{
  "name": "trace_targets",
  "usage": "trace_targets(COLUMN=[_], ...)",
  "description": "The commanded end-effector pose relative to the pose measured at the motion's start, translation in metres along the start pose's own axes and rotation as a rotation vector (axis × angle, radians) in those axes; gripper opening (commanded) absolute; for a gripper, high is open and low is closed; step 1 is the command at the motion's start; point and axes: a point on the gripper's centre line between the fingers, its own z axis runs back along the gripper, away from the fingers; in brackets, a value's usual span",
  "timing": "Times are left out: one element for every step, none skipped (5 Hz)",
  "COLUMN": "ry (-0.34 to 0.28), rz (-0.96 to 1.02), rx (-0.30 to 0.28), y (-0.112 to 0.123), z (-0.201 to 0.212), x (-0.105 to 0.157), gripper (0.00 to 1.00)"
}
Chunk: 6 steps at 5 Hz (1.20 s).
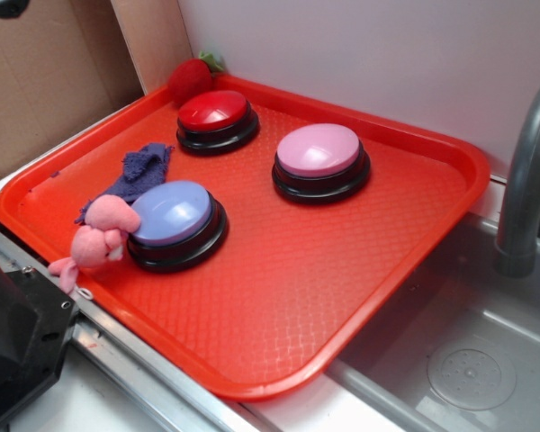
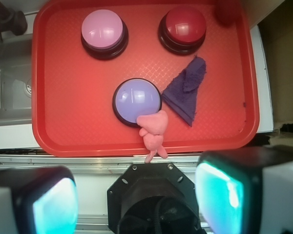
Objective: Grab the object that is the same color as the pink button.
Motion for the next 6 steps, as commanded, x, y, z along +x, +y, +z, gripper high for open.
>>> trace_targets(ry=[0.0, -0.048, -0.053, -0.032, -0.001, 0.036], rz=[0.0, -0.032, -0.066, -0.113, -0.109, -0.132], rx=[0.0, 0.02, 0.017, 0.024, 0.082, 0.109], y=[0.0, 0.003, 0.007, 0.015, 0.024, 0.028], z=[0.0, -0.022, -0.049, -0.082, -0.111, -0.136], x=[0.0, 0.004, 0.005, 0.009, 0.01, 0.009], gripper=[1.0, 1.0, 1.0, 1.0, 1.0, 1.0])
